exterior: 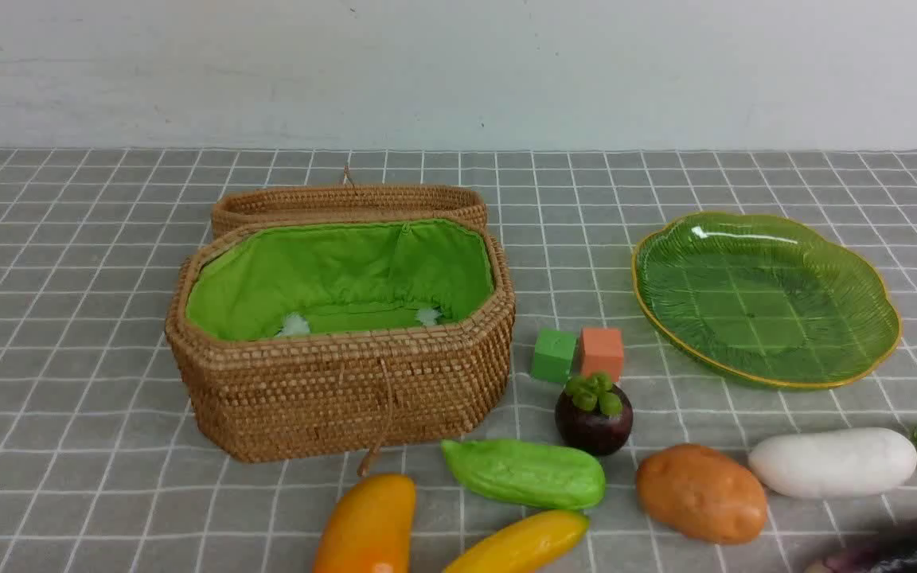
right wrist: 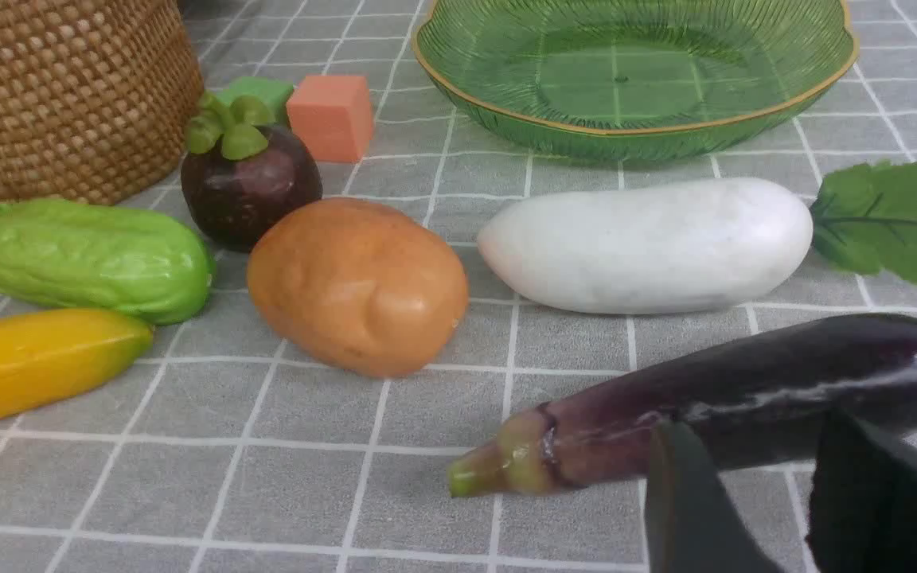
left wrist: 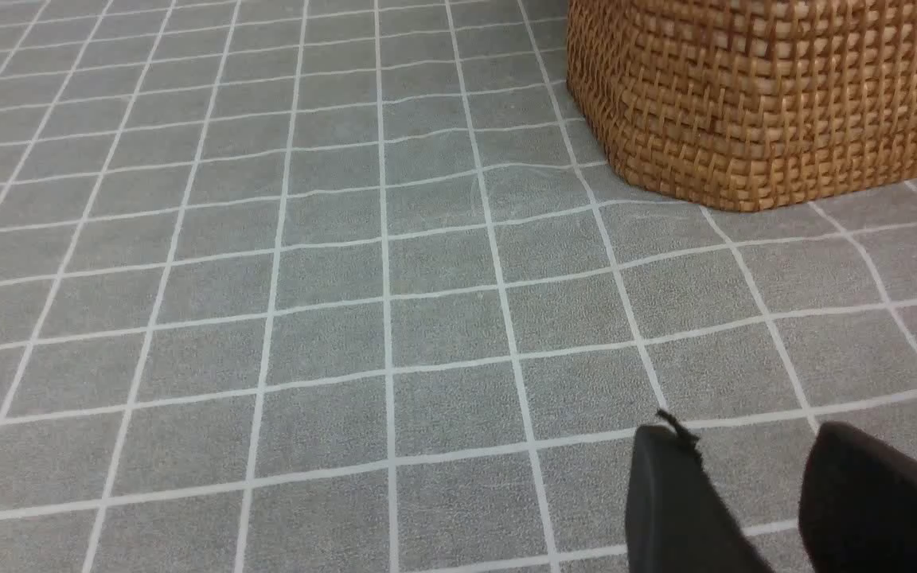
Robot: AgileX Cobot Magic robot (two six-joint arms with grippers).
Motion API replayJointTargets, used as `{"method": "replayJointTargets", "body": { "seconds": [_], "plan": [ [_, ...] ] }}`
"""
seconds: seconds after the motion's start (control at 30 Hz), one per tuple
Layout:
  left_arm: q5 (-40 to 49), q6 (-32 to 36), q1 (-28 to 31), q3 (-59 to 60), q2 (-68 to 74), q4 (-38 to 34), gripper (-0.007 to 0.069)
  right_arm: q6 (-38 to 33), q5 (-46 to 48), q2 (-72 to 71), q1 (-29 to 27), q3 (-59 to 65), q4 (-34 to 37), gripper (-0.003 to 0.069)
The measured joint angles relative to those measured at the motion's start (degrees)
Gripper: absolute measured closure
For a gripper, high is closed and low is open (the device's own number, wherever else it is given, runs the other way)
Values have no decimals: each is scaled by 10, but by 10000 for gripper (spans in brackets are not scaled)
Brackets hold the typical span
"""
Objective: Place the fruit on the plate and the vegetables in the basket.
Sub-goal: Grab the mango with your left arm and place it on the right plate
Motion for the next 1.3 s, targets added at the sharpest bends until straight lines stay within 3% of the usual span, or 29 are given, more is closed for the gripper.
{"method": "replayJointTargets", "body": {
  "seconds": [0.87,1.17,1.3],
  "plan": [
    [-4,2,0,0,0,23,386,0,0,0,0,0,0,418],
    [-191,2,0,1,0,87,386,0,0,0,0,0,0,418],
    [-278,-49,0,1,0,67,386,0,0,0,0,0,0,418]
  ]
}}
